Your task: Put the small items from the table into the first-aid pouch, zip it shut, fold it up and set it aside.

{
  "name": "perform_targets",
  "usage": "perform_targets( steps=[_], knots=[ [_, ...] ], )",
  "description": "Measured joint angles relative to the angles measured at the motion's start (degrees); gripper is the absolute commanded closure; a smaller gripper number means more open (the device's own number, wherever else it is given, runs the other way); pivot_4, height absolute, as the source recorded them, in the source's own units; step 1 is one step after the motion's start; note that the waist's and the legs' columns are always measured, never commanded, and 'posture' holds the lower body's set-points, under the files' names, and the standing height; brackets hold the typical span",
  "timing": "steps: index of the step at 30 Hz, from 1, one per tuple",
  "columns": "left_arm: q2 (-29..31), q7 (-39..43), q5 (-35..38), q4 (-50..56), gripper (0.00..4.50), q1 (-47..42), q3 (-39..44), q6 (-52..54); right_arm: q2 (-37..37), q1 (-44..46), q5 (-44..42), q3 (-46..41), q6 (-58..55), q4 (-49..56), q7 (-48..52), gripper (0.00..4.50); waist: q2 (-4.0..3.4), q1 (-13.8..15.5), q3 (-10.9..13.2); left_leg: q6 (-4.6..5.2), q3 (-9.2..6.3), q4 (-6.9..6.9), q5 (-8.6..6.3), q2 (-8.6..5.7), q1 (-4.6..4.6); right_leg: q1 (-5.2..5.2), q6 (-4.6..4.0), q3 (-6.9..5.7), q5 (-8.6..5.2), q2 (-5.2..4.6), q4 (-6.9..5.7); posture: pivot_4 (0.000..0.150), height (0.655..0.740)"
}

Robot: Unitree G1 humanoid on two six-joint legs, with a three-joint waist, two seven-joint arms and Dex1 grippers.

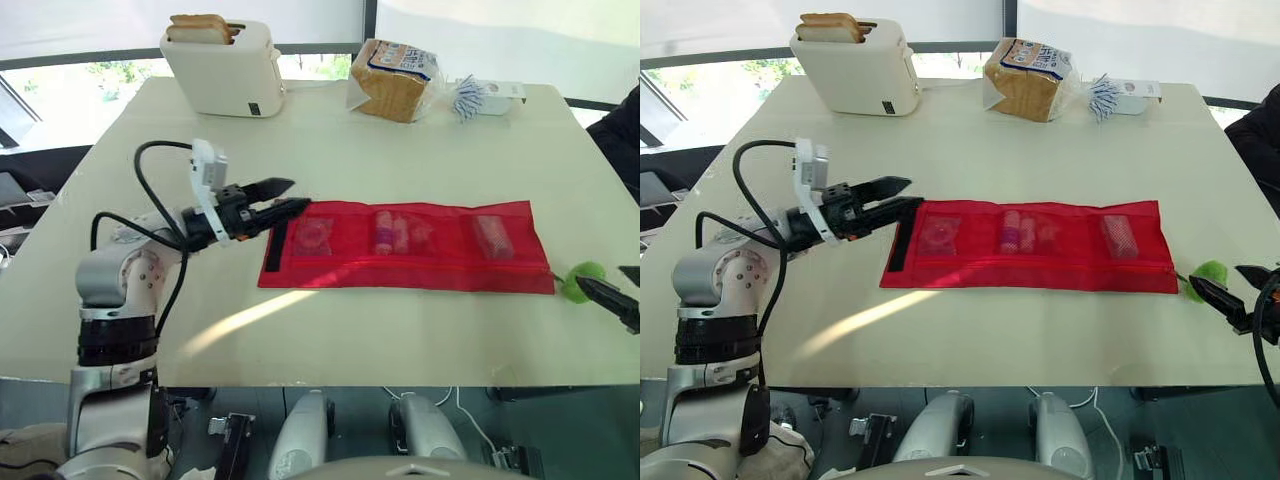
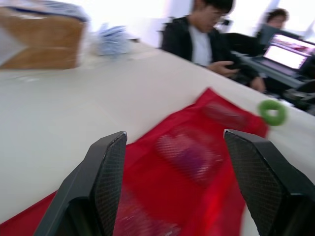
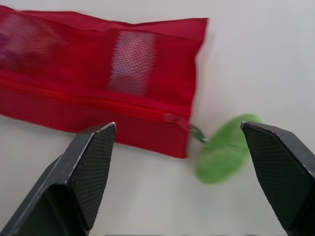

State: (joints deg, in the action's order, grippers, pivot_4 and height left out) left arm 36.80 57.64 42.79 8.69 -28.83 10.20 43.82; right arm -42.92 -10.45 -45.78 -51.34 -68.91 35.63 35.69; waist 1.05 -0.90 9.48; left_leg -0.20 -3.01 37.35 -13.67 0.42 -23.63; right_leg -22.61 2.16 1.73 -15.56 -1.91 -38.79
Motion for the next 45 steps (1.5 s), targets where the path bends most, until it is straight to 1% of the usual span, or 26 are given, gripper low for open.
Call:
perform_targets(
  steps=[1,2,4,5,7,8,9,11,12,17,19,21,26,27,30,35,38,39,40,41,43,44,45],
  knots=[
    [0.0,0.9,1.9,2.7,0.5,0.3,-0.6,1.3,1.3,0.2,-2.3,-0.8,-1.9,1.0,-0.9,0.0,0.01,0.0,0.0,0.0,-0.02,0.0,0.0,0.01,0.0,0.0,0.0,-0.01,0.0,0.01,0.01,0.15,0.74],
    [0.0,1.7,3.5,6.7,0.03,0.9,-2.0,2.1,3.6,-0.3,-5.2,-0.9,-5.2,2.5,-2.8,0.0,0.0,0.1,0.0,0.0,-0.02,-0.02,0.0,0.0,0.01,0.0,-0.01,-0.02,-0.01,0.02,0.01,0.15,0.74],
    [0.0,2.7,3.5,10.6,0.03,2.2,-4.6,1.3,8.2,-0.7,-7.9,0.2,-9.2,3.8,-6.5,0.0,-0.03,0.1,0.0,0.0,0.03,-0.02,0.0,-0.04,0.02,0.0,-0.01,0.03,-0.01,0.02,-0.01,0.15,0.74],
    [-0.1,2.8,3.4,10.8,0.03,2.3,-5.0,1.2,8.9,-0.7,-8.3,0.5,-9.8,3.8,-7.2,0.0,-0.06,0.1,0.0,0.0,0.06,-0.01,0.0,-0.05,0.04,0.0,-0.01,0.06,-0.01,0.01,-0.02,0.15,0.74],
    [0.0,3.9,3.5,11.1,0.03,1.9,-7.2,1.0,16.8,2.2,-10.0,0.7,-11.3,3.8,-14.4,0.0,-0.05,0.0,0.0,0.0,0.08,0.01,0.0,-0.05,0.06,-0.01,0.0,0.09,-0.01,0.1,-0.02,0.15,0.74],
    [0.1,4.5,3.5,11.1,0.03,1.6,-7.8,1.0,19.0,2.7,-10.4,0.8,-11.6,3.8,-16.6,0.0,-0.08,0.0,0.0,0.0,0.1,0.01,0.0,-0.05,0.07,-0.01,0.0,0.1,-0.01,0.1,-0.03,0.15,0.74],
    [0.4,5.3,3.5,11.2,0.03,0.6,-8.7,1.0,22.8,3.0,-10.5,0.9,-11.6,4.0,-20.3,0.0,-0.1,0.0,0.0,0.0,0.09,-0.02,0.0,-0.05,0.06,-0.02,-0.01,0.08,-0.02,0.1,-0.02,0.15,0.74],
    [0.6,5.9,3.5,11.3,0.03,-0.2,-8.8,0.9,24.6,2.4,-10.4,1.6,-11.6,4.1,-22.5,0.0,-0.11,0.1,0.0,0.0,0.05,-0.03,0.0,-0.06,0.0,-0.04,-0.01,0.05,-0.02,0.09,0.02,0.15,0.74],
    [1.4,6.6,3.5,11.4,0.03,-0.9,-9.0,0.5,27.5,2.1,-10.3,1.9,-11.1,3.8,-25.3,0.0,-0.11,0.1,0.0,0.0,0.04,-0.03,0.0,-0.06,0.0,-0.04,-0.01,0.04,-0.02,0.1,0.05,0.15,0.74],
    [1.6,8.6,3.4,11.6,0.03,-1.6,-11.1,-0.6,32.5,4.7,-11.1,2.2,-8.7,1.0,-31.4,0.0,-0.2,-0.2,0.0,0.0,0.13,-0.03,0.0,-0.03,0.08,-0.03,0.0,0.13,-0.01,0.12,0.01,0.15,0.74],
    [1.2,8.7,3.4,11.8,0.03,-2.4,-11.4,-0.8,34.4,6.1,-12.1,2.5,-7.1,-0.3,-34.0,0.0,-0.16,-0.3,-0.1,0.0,0.13,-0.03,0.0,-0.02,0.09,-0.02,-0.01,0.13,-0.01,0.15,0.01,0.15,0.74],
    [0.2,7.9,3.4,12.2,0.03,-3.0,-11.6,-0.8,38.0,9.0,-13.0,3.3,-4.6,-2.3,-37.4,0.0,-0.04,-0.8,-0.1,0.0,0.15,-0.03,0.0,-0.01,0.11,-0.01,-0.01,0.16,-0.01,0.15,0.01,0.15,0.74],
    [0.1,7.5,3.4,12.2,0.03,-2.9,-12.3,-0.8,39.7,11.0,-13.7,4.2,-2.5,-3.7,-39.7,0.0,-0.03,-1.4,-0.1,0.0,0.14,-0.05,0.0,0.01,0.12,-0.02,-0.01,0.17,-0.01,0.18,-0.01,0.15,0.74],
    [0.0,6.3,2.4,12.3,0.03,-2.6,-12.5,-0.9,45.0,16.1,-15.7,4.2,3.7,-8.8,-43.4,0.0,0.0,-1.9,-0.2,0.0,0.18,-0.23,0.0,0.18,0.41,0.02,-0.02,0.53,-0.01,0.38,-0.04,0.15,0.74],
    [-0.2,4.6,2.4,13.0,0.03,-2.1,-12.5,-0.9,47.0,18.1,-19.3,4.4,7.6,-11.9,-46.1,0.0,0.0,-2.0,-0.1,0.01,0.3,-0.33,0.0,0.19,0.54,0.03,-0.02,0.72,-0.01,0.38,-0.05,0.15,0.74],
    [0.2,2.3,2.5,15.2,0.03,0.0,-11.7,-0.6,47.9,19.0,-24.0,6.3,13.5,-15.1,-49.0,0.0,-0.04,-2.0,-0.1,0.01,0.53,-0.5,0.0,0.19,0.69,0.02,-0.02,0.89,-0.01,0.38,-0.05,0.15,0.74],
    [0.5,1.3,3.0,15.7,0.0,0.3,-10.6,-0.4,47.1,18.6,-23.5,10.0,17.1,-16.5,-48.6,0.87,-0.06,-1.9,-0.1,0.01,0.83,-0.52,0.0,0.2,0.7,0.0,-0.02,0.91,-0.01,0.38,-0.04,0.15,0.74],
    [0.4,0.8,3.3,15.8,0.0,0.3,-10.5,-0.3,46.8,18.3,-22.4,11.6,17.9,-16.7,-48.1,1.35,-0.11,-1.8,-0.1,0.01,0.87,-0.52,0.0,0.2,0.69,-0.01,-0.01,0.93,-0.01,0.37,-0.03,0.15,0.74],
    [0.4,0.3,3.8,16.1,0.0,0.3,-10.5,-0.1,46.3,17.8,-20.7,13.6,19.2,-16.7,-47.2,1.92,-0.16,-1.7,-0.1,0.01,0.9,-0.53,0.0,0.18,0.69,-0.02,-0.01,0.95,-0.01,0.36,-0.02,0.15,0.74],
    [0.4,0.0,4.2,16.2,0.0,0.3,-10.4,0.1,46.0,17.6,-19.8,14.7,19.9,-16.7,-46.6,2.26,-0.17,-1.6,0.0,0.01,0.92,-0.53,-0.01,0.18,0.68,-0.02,-0.01,0.97,-0.01,0.36,-0.02,0.15,0.74],
    [0.4,-0.5,4.7,16.5,0.0,0.3,-10.1,0.3,43.9,17.2,-15.9,17.6,23.1,-16.9,-44.5,3.15,-0.17,-1.6,0.0,0.01,0.94,-0.53,-0.01,0.17,0.68,-0.02,-0.01,0.98,-0.01,0.34,0.0,0.15,0.74],
    [0.4,-0.6,4.7,16.5,0.0,0.3,-10.1,0.3,43.5,17.2,-15.1,18.0,23.8,-17.0,-44.0,3.48,-0.17,-1.5,0.0,0.01,0.95,-0.53,-0.01,0.17,0.68,-0.02,-0.01,0.98,-0.01,0.34,0.0,0.15,0.74],
    [0.4,-0.9,4.8,16.5,0.0,0.3,-10.0,0.4,42.5,17.1,-13.3,19.0,25.3,-17.3,-43.1,4.04,-0.17,-1.5,0.0,0.01,0.94,-0.53,-0.01,0.17,0.68,-0.02,-0.01,0.97,-0.01,0.34,0.0,0.15,0.74]
  ],
)
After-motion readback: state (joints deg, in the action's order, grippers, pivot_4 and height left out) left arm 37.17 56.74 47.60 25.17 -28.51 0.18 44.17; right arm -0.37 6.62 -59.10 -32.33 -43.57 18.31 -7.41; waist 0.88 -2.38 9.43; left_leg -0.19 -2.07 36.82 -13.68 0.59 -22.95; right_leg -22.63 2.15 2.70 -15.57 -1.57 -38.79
